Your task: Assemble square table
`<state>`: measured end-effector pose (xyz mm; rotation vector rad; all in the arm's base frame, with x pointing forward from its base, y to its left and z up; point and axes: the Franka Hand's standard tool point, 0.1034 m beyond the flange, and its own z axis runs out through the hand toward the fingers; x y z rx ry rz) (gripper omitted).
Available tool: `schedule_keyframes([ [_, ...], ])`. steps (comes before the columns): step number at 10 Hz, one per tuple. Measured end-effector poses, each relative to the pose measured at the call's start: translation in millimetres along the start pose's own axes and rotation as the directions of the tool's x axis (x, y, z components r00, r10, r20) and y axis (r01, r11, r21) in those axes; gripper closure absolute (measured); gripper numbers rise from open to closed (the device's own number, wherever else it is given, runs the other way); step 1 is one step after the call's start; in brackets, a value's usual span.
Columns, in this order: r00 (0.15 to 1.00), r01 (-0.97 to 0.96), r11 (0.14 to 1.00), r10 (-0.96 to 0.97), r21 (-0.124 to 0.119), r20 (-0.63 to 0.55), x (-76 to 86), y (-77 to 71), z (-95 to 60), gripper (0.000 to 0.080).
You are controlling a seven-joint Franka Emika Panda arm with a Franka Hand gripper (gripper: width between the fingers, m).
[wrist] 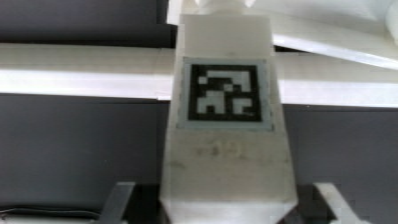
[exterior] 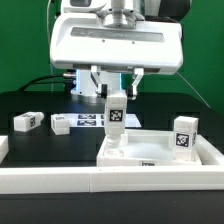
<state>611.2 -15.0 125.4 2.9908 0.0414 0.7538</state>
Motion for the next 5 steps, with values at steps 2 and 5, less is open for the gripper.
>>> schedule_keyframes([
  [2,1.0,0.001,1.0,-0.001,-0.005,-0.014,0.9,0.5,0.4,0.0509],
  [5,0.999,0.005,1.0,-0.006,-0.014,-0.034,-2.0,0.5,4.2,0.0509],
])
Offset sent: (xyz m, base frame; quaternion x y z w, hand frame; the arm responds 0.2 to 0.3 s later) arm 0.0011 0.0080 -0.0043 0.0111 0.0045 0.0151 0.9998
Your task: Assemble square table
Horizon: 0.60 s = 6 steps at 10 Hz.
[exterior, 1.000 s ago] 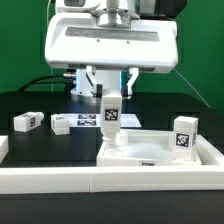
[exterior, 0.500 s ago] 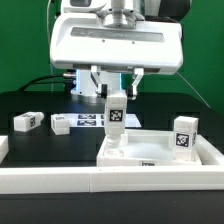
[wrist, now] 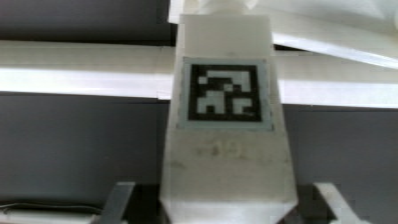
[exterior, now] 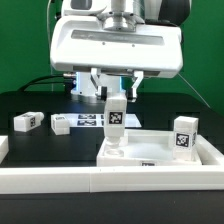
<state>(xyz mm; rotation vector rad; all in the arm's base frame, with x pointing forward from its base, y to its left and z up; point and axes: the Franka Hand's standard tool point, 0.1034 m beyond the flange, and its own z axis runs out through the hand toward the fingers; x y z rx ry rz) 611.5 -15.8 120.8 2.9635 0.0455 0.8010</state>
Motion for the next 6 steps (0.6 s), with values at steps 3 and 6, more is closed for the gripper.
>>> schedule_keyframes([
  [3,0.999,0.005,1.0,-0.006,-0.025,-0.05,-5.2,3.8,3.9,0.0509],
  [6,0.997,0.009,0.999,-0.011,-0.033,-0.073,-5.2,3.5,4.8,0.0509],
])
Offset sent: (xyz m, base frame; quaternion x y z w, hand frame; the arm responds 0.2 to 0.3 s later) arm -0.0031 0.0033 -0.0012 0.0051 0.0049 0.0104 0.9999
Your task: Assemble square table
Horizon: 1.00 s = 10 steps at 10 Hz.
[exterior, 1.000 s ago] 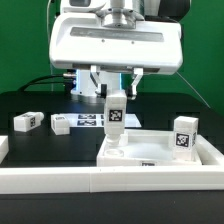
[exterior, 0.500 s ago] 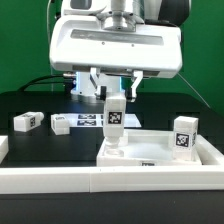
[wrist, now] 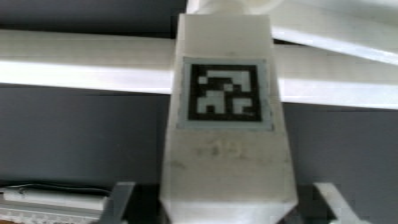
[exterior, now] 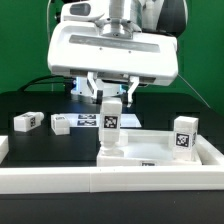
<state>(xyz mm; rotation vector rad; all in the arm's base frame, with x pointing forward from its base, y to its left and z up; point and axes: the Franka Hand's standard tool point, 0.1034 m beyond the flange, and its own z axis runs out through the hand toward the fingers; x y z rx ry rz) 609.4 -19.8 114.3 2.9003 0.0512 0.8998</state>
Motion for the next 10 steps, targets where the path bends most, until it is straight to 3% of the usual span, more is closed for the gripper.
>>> schedule_keyframes([
  [1,1.0,0.001,1.0,-0.001,-0.003,-0.011,0.5,-0.1,0.3,0.0509],
  [3,1.0,0.012,1.0,-0.012,0.013,0.008,4.6,-11.9,0.9,0.0509],
  [8,1.0,0.007,1.0,-0.007,0.017,0.013,-0.7,-13.7,-3.2,0.0509],
  [10,1.0,-0.001,1.0,0.001,0.011,0.01,0.8,-4.7,-7.7,0.0509],
])
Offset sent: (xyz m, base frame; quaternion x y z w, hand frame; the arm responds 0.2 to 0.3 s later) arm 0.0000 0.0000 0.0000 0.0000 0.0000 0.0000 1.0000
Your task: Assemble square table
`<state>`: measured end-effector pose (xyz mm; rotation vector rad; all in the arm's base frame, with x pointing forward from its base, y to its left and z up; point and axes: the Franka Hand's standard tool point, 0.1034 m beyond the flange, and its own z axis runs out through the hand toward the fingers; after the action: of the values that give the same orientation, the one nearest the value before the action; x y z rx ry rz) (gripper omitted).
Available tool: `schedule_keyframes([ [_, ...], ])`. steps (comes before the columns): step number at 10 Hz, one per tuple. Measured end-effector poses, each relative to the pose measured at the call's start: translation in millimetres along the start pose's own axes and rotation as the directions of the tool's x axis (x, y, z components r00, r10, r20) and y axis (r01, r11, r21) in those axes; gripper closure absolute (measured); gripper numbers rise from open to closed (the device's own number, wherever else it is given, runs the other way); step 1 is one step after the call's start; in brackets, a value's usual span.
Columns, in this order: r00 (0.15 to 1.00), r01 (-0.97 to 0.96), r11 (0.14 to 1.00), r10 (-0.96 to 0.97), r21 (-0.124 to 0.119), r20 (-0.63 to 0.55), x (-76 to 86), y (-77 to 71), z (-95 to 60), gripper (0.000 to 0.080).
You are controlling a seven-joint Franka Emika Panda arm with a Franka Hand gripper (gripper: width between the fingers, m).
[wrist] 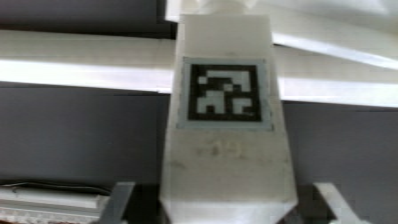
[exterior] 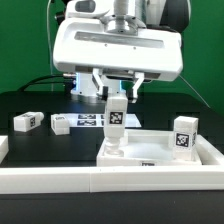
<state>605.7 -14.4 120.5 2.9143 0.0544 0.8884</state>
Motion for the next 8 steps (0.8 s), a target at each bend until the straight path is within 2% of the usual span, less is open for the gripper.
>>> schedule_keyframes([
  [1,1.0,-0.003,1.0,0.003,-0.007,0.001,-0.7,7.9,0.6,0.0509],
  [2,1.0,-0.005,1.0,0.005,-0.009,0.002,-0.9,9.6,0.7,0.0509],
  [5,1.0,-0.004,1.0,0.004,-0.008,0.005,-2.5,9.0,2.0,0.0509],
  [8,1.0,0.004,1.0,-0.004,-0.002,0.014,-7.6,2.4,5.9,0.0509],
])
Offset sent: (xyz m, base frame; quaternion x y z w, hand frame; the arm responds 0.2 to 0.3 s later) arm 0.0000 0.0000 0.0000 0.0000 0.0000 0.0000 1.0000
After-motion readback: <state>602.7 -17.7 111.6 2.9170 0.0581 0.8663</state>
